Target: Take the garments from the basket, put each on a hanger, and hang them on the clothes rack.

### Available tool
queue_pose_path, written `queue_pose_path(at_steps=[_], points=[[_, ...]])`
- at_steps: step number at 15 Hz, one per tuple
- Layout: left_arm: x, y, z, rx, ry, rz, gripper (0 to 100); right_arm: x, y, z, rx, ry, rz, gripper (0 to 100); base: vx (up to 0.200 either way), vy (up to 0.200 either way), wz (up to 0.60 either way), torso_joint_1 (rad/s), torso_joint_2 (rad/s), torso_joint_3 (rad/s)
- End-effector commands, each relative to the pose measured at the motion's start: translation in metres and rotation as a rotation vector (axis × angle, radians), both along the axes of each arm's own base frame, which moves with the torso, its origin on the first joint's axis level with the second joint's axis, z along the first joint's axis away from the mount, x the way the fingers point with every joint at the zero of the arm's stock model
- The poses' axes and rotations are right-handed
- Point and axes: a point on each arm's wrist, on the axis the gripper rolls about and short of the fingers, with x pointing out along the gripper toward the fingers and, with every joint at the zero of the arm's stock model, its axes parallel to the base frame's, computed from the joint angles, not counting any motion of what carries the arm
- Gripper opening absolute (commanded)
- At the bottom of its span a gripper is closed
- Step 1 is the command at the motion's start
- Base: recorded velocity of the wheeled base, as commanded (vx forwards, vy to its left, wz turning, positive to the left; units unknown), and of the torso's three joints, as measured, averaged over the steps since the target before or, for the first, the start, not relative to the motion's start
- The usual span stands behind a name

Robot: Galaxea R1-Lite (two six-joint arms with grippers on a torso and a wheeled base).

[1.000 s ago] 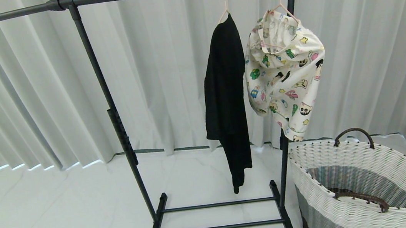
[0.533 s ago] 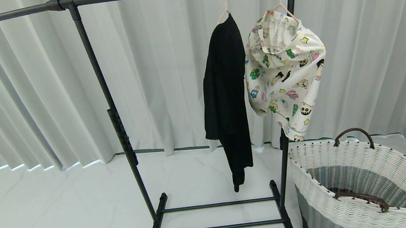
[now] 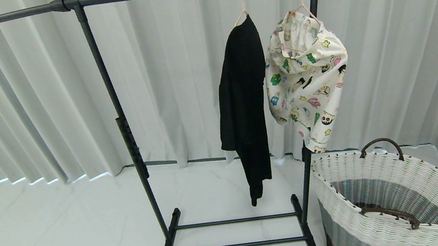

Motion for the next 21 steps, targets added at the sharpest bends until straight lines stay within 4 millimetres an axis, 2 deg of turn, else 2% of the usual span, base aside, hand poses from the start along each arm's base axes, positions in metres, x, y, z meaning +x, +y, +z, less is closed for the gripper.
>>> queue_pose_path(at_steps=[1, 21], points=[[-0.0012, -0.0001, -0.0003, -0.001, -0.016, 0.003, 100, 0.0, 0.0, 0.0, 0.0, -0.001, 0.0, 100, 0.0, 0.0, 0.0, 0.0, 0.0, 0.0], [-0.0012, -0.0001, -0.0003, 0.001, -0.016, 0.003, 100, 0.0, 0.0, 0.0, 0.0, -0.001, 0.0, 100, 0.0, 0.0, 0.0, 0.0, 0.0, 0.0]])
